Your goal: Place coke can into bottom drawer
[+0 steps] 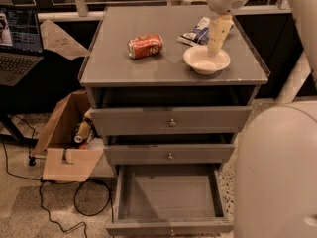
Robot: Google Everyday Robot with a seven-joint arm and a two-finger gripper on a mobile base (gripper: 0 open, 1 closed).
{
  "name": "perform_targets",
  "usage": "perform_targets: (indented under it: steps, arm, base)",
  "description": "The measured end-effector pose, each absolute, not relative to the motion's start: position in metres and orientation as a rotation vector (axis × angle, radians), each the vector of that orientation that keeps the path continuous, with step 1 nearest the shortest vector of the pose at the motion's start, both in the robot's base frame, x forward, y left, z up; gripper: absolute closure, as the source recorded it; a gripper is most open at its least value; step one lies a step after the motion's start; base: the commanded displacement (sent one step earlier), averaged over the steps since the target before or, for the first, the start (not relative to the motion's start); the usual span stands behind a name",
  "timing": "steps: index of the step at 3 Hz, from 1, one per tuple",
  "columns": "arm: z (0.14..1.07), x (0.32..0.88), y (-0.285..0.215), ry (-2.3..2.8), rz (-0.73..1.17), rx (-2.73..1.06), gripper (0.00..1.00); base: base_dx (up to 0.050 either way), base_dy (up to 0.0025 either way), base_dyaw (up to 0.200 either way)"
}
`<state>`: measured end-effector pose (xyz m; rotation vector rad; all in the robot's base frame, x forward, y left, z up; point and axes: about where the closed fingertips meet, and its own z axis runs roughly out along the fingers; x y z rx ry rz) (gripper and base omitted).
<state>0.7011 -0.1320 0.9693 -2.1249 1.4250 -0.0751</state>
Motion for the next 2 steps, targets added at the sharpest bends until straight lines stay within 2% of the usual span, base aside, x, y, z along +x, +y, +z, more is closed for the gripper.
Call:
perform_targets:
  steps: [2]
  arm:
    - [0.963,0.746,-0.1,1.339,-0.118,-2.127,0.0]
  base:
    - [0.0,0.0,0.0]
